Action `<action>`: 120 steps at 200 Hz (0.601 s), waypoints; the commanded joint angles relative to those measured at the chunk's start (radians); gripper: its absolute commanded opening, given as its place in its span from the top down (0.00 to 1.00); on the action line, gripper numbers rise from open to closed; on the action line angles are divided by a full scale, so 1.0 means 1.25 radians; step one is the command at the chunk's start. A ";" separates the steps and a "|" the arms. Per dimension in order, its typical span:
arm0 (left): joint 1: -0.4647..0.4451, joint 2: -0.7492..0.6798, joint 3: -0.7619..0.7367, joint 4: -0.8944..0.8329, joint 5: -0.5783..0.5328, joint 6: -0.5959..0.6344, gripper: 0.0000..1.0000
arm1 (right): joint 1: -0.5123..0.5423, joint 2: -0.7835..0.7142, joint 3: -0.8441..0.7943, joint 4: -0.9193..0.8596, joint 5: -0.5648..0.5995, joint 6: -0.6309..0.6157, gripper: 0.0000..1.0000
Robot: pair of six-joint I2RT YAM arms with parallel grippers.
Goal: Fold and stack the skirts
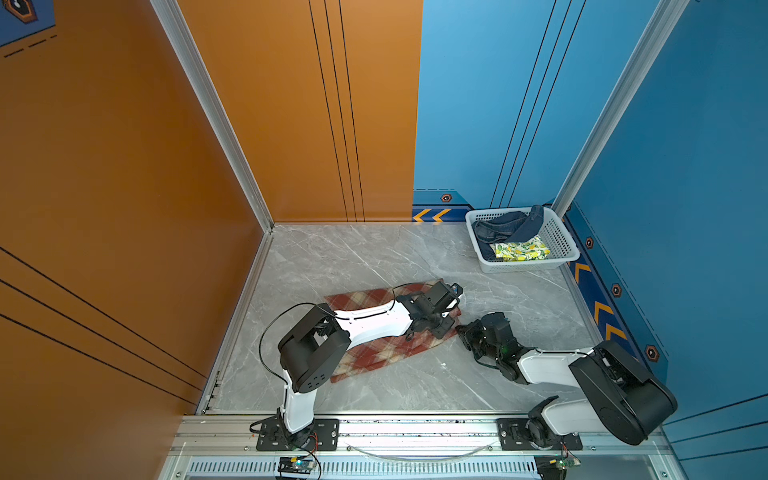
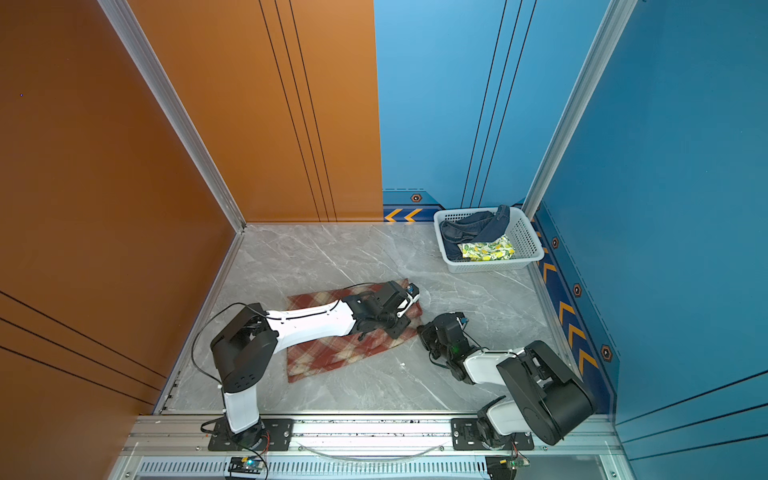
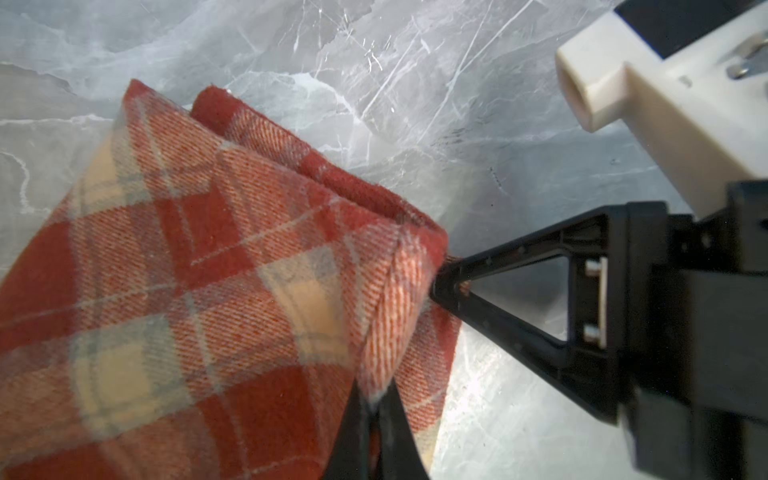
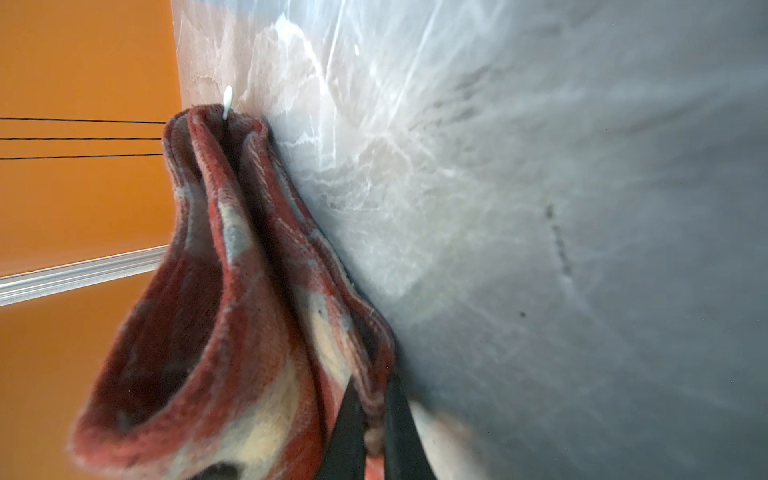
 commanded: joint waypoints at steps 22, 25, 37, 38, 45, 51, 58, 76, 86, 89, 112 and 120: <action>-0.011 0.010 -0.003 -0.038 0.062 -0.019 1.00 | -0.020 -0.040 -0.006 0.000 0.032 -0.005 0.88; -0.011 0.015 0.000 -0.039 0.065 -0.019 1.00 | -0.021 -0.045 -0.006 -0.004 0.033 -0.006 0.87; -0.014 0.030 0.010 -0.040 0.082 -0.025 1.00 | -0.026 -0.064 -0.006 -0.021 0.035 -0.012 0.81; -0.014 0.031 0.011 -0.040 0.083 -0.025 1.00 | -0.027 -0.066 -0.006 -0.023 0.035 -0.012 0.80; -0.016 0.038 0.018 -0.040 0.091 -0.028 1.00 | -0.030 -0.085 -0.006 -0.042 0.037 -0.019 0.73; -0.017 0.044 0.023 -0.040 0.098 -0.029 0.99 | -0.031 -0.098 -0.007 -0.055 0.040 -0.024 0.69; -0.020 0.050 0.029 -0.040 0.103 -0.030 0.94 | -0.033 -0.119 -0.006 -0.081 0.044 -0.030 0.64; -0.020 0.057 0.038 -0.040 0.116 -0.034 0.85 | -0.042 -0.176 -0.006 -0.154 0.058 -0.051 0.53; -0.020 0.056 0.041 -0.040 0.122 -0.035 0.77 | -0.048 -0.207 -0.005 -0.194 0.063 -0.063 0.46; -0.018 0.055 0.041 -0.040 0.124 -0.036 0.74 | -0.050 -0.215 -0.004 -0.201 0.062 -0.068 0.45; -0.013 0.042 0.033 -0.020 0.157 -0.044 0.49 | -0.069 -0.257 -0.002 -0.247 0.044 -0.093 0.34; -0.010 0.034 0.027 -0.011 0.167 -0.050 0.44 | -0.073 -0.266 -0.003 -0.259 0.042 -0.096 0.33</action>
